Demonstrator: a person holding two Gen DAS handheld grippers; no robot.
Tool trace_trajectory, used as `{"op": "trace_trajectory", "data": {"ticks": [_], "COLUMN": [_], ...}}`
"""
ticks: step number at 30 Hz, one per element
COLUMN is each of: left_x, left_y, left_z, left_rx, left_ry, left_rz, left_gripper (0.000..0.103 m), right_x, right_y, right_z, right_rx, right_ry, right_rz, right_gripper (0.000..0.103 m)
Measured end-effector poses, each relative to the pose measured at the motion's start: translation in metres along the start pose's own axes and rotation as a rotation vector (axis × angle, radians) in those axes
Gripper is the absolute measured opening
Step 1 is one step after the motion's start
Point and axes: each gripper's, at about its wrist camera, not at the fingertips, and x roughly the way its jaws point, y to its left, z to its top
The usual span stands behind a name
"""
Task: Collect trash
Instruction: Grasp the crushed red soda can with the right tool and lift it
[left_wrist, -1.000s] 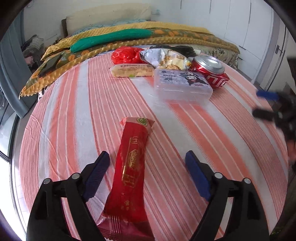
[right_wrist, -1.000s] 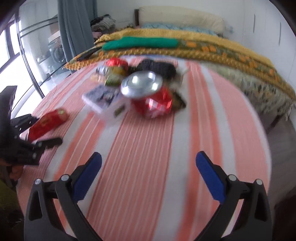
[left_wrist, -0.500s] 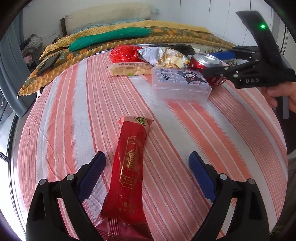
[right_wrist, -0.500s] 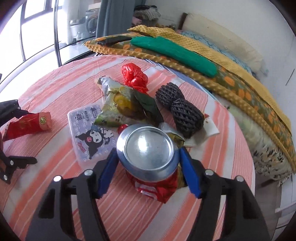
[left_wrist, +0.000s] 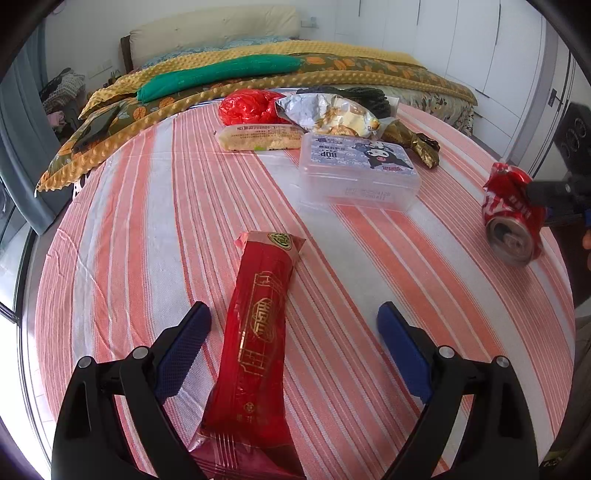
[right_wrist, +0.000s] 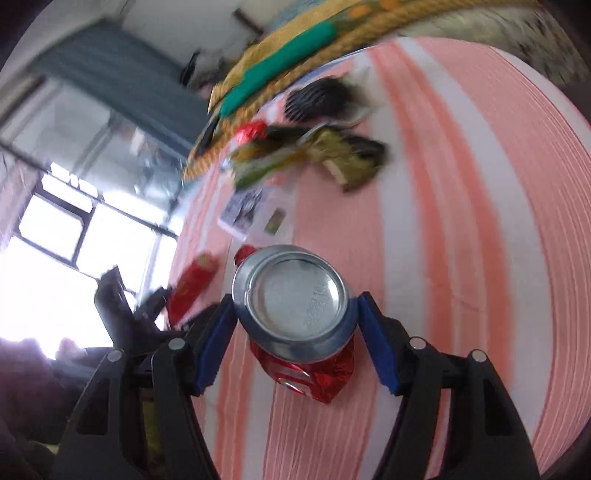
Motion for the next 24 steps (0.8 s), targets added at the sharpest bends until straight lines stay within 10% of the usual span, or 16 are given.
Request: {"op": "trace_trajectory", "data": {"ticks": [9,24], "left_x": [0.0,-0.022], "left_y": [0.0,0.015], "left_z": [0.0,-0.005], "left_rx": [0.0,-0.033], "left_ry": [0.0,0.015], "left_rz": [0.001,-0.096], "left_gripper": [0.091,0.091], "right_x": [-0.052,0.006], "right_y": [-0.045,0.052], "right_z": [0.0,-0.021], "right_rx": [0.112,-0.412], "right_ry": [-0.16,-0.068], "right_rz": [-0.096,-0.494], "right_gripper": [0.078,0.095]}}
